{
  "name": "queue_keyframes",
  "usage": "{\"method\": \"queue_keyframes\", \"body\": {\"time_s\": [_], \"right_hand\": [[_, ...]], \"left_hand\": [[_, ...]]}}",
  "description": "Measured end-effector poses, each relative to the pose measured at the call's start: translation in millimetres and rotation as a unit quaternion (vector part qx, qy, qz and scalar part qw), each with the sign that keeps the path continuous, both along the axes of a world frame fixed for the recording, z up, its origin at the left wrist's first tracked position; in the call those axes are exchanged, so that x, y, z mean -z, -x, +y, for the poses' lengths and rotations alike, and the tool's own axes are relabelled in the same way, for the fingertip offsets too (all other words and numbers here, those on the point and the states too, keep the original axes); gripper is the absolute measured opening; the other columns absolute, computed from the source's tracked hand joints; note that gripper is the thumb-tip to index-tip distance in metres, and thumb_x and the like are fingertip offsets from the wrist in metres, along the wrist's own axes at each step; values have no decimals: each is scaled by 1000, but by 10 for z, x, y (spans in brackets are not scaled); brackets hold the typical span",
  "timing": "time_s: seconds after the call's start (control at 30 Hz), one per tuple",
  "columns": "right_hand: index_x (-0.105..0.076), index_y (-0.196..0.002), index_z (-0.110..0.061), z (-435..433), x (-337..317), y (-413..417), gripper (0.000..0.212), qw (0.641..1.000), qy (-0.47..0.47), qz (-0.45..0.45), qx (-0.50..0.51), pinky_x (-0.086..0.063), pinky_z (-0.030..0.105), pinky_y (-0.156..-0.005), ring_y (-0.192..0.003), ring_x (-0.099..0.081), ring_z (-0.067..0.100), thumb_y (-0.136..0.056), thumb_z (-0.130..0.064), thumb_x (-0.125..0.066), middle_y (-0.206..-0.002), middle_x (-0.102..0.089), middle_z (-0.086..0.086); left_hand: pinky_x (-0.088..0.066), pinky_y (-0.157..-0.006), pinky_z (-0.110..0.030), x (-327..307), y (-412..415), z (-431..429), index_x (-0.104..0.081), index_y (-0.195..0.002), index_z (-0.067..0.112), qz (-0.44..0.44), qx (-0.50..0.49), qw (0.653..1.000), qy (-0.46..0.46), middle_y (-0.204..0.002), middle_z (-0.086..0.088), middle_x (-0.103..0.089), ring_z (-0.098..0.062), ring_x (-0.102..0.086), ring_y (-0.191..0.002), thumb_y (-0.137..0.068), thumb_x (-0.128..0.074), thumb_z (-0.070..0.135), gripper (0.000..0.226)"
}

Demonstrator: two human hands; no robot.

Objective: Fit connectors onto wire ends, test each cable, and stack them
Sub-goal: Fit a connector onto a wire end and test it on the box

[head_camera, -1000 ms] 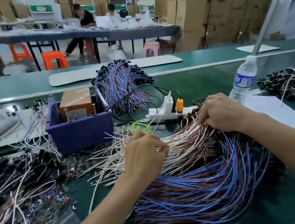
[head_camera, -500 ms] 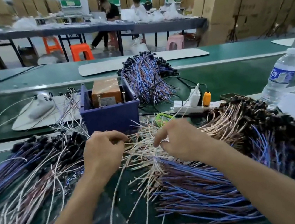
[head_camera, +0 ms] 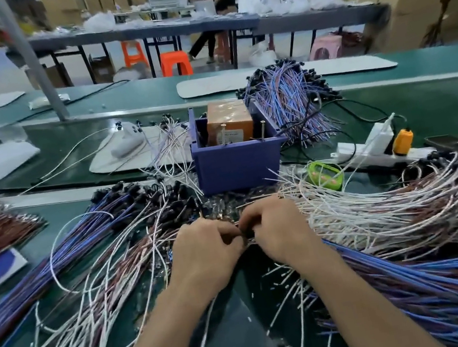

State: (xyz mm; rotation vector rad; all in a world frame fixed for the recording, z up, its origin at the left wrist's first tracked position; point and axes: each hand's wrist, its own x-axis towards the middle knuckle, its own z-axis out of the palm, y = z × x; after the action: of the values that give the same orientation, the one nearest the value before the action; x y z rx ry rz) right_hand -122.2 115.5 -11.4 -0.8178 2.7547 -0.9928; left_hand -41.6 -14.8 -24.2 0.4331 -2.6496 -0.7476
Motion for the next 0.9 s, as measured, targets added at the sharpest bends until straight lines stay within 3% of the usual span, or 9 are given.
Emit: {"method": "queue_keyframes", "body": {"time_s": [0.17,0.27,0.33,0.47,0.57,0.67,0.77,0.83,0.9], "right_hand": [[-80,-82,-29,-2,45,27,38,1000,-12,10,25,-46,11,-67,-74,-62,4,-78,0,-55,-84,-72,-14],[-80,-81,-31,8,53,0,36,999,3,23,27,-38,1,-60,-72,-58,-5,-84,-4,-57,-80,-63,-22],[-80,-82,-32,4,52,-13,36,999,6,22,24,-40,3,-62,-76,-60,-5,-86,-4,-56,-84,-68,-19],[-79,-79,-33,7,67,4,35,1000,5,16,20,-43,8,-64,-73,-62,-3,-87,-6,-58,-84,-72,-18],[-79,-78,-33,13,76,16,35,1000,8,13,22,-50,16,-66,-70,-62,-2,-87,-6,-59,-86,-73,-19],[-79,-77,-34,14,93,29,35,1000,13,18,22,-52,16,-67,-70,-64,-2,-87,-6,-60,-84,-73,-20],[-79,-75,-34,24,113,34,36,999,28,22,13,-43,10,-53,-64,-61,-6,-86,-4,-61,-75,-72,-20],[-79,-76,-33,32,107,12,36,999,38,20,8,-41,10,-50,-58,-59,-8,-87,-3,-61,-73,-72,-18],[-80,-80,-32,21,71,-27,35,998,49,32,7,-39,7,-50,-59,-58,-11,-88,-4,-62,-76,-72,-18]], "left_hand": [[-45,-87,-38,-103,-21,-261,-81,-102,23,96,-141,973,154,-93,4,-79,-20,-62,-92,-78,-86,24,25],[-49,-88,-40,-155,-90,-469,-76,-116,24,39,-230,959,162,-102,3,-77,-19,-64,-93,-83,-82,34,36],[-48,-90,-37,-134,-107,-507,-73,-121,30,-24,-249,955,161,-101,8,-76,-12,-58,-79,-89,-75,44,35],[-50,-80,-31,-157,-99,-537,-76,-117,36,-21,-268,957,112,-90,10,-77,-4,-34,-56,-91,-74,31,26],[-53,-72,-30,-178,-119,-580,-77,-115,35,-8,-279,957,75,-83,8,-77,-16,-59,-66,-90,-73,20,30],[-52,-78,-33,-141,-133,-578,-81,-106,29,25,-264,959,101,-81,7,-78,-16,-53,-66,-87,-76,13,26],[-44,-95,-31,-99,-92,-556,-79,-110,25,43,-201,970,125,-105,7,-78,-13,-64,-94,-88,-76,17,24],[-37,-108,-30,-80,-74,-532,-72,-126,25,40,-155,983,90,-127,10,-70,-10,-56,-120,-92,-72,26,34],[-34,-114,-30,-92,-86,-545,-67,-133,27,40,-132,987,77,-135,10,-66,-8,-54,-125,-92,-71,24,41]]}}
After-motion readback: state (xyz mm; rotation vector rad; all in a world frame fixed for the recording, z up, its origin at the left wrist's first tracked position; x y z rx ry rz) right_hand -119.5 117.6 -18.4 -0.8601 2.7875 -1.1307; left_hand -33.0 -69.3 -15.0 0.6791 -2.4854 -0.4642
